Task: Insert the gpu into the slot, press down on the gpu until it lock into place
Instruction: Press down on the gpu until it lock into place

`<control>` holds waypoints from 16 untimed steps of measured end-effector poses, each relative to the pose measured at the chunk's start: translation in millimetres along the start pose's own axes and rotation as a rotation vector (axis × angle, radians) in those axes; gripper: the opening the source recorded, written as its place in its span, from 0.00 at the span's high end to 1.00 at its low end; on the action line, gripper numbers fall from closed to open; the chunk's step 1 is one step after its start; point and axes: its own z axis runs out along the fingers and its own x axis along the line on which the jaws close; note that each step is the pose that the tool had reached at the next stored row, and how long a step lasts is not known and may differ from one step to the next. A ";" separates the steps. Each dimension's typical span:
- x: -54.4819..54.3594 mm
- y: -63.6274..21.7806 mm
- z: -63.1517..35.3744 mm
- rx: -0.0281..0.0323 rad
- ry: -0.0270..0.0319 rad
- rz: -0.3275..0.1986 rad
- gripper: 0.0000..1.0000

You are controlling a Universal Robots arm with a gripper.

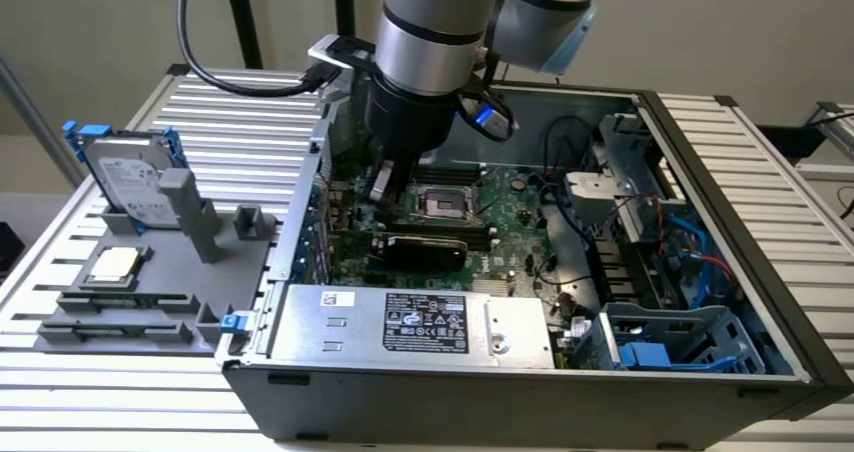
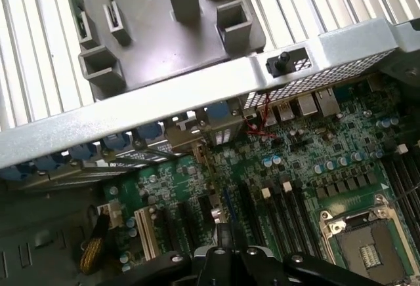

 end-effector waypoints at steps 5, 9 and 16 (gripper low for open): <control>-0.1 0.5 0.0 -0.0393 0.0454 -0.015 0.89; 0.0 0.9 0.1 -0.0702 0.0814 -0.027 0.89; -1.1 3.0 0.3 -0.1391 0.1474 -0.040 0.89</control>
